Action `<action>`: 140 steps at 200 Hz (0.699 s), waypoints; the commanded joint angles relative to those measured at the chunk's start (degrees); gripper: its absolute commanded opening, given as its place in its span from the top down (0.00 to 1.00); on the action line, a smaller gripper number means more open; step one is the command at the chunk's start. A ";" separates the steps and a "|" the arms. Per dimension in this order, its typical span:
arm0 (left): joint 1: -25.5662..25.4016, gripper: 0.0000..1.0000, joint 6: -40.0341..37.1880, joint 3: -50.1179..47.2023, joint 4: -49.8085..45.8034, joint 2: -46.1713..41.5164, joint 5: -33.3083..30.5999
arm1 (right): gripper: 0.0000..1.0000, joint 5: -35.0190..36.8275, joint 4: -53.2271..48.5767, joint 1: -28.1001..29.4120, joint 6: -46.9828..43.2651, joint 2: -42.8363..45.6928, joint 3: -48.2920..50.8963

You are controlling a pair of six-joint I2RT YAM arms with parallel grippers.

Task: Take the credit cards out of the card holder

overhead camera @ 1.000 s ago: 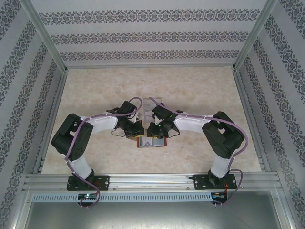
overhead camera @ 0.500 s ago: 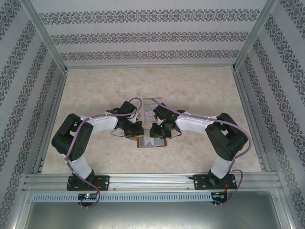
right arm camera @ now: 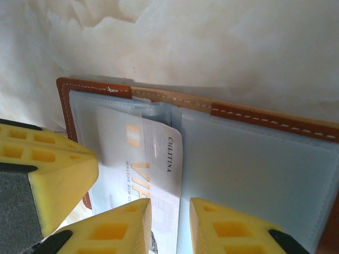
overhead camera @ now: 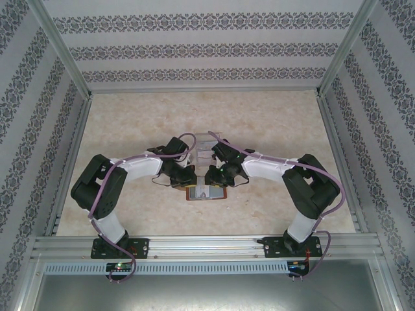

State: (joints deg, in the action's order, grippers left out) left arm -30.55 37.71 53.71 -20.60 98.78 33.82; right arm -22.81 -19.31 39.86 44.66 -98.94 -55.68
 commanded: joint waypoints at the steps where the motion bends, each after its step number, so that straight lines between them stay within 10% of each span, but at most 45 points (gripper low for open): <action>1: -1.01 1.00 -1.14 0.96 -2.19 0.15 -0.79 | 0.74 -2.00 1.86 -0.59 -0.01 -0.26 0.90; 140: -1.63 1.00 -1.56 -0.49 -1.55 3.39 -2.59 | 0.74 -5.91 7.25 -0.96 1.14 -2.58 2.71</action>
State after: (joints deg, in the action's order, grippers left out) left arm -31.18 37.52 53.71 -20.56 99.98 33.85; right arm -26.02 -15.49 39.72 44.82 -100.71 -54.35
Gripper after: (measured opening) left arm 0.042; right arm 0.262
